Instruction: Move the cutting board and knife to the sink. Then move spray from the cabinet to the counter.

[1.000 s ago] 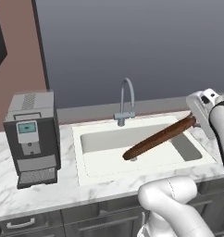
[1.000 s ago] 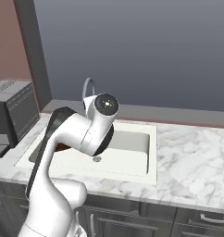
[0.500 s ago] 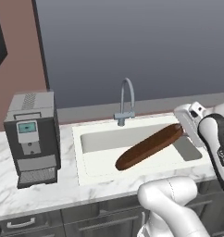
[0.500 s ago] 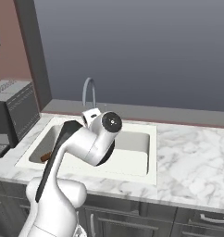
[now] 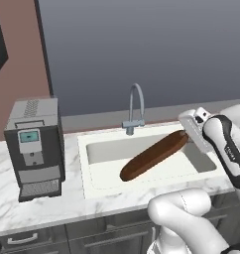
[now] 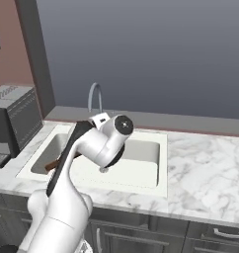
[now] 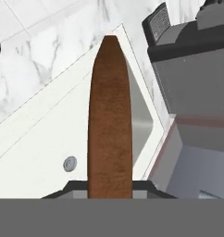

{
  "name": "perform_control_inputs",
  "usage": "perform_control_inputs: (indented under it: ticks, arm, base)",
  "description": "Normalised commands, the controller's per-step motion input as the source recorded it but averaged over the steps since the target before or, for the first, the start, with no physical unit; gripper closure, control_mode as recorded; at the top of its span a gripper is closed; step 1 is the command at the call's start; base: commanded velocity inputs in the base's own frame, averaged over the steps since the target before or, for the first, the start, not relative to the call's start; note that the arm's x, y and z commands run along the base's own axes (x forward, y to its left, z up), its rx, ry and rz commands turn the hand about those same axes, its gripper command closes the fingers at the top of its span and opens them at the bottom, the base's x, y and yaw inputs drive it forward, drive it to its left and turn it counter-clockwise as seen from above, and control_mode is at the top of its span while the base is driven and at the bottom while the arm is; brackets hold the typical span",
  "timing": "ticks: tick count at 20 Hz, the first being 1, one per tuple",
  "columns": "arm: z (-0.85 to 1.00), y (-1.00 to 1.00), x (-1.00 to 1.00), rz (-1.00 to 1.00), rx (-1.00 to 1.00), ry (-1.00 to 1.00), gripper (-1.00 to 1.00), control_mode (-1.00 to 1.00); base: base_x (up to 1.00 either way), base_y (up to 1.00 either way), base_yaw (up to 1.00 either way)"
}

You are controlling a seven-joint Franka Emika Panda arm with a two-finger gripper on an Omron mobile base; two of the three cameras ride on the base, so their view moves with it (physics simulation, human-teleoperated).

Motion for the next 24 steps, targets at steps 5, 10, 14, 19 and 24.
perform_control_inputs:
  ticks: [5,10,14,19,24]
  arm:
    - [-0.22,0.00,0.22,0.15,0.00,-0.04,1.00,-1.00]
    - [-0.37,0.00,0.35,0.11,0.00,-0.02,1.00,-1.00]
    - [-0.31,0.00,0.32,0.00,0.00,-0.05,1.00,-1.00]
    - [-0.17,0.00,0.51,0.00,0.01,-0.02,1.00,-1.00]
    - [-0.29,0.00,0.46,0.00,0.02,-0.01,1.00,-1.00]
  base:
    - [0.00,0.00,0.00]
    - [0.00,0.00,0.00]
    - [0.00,0.00,0.00]
    - [0.00,0.00,0.00]
    - [0.00,0.00,0.00]
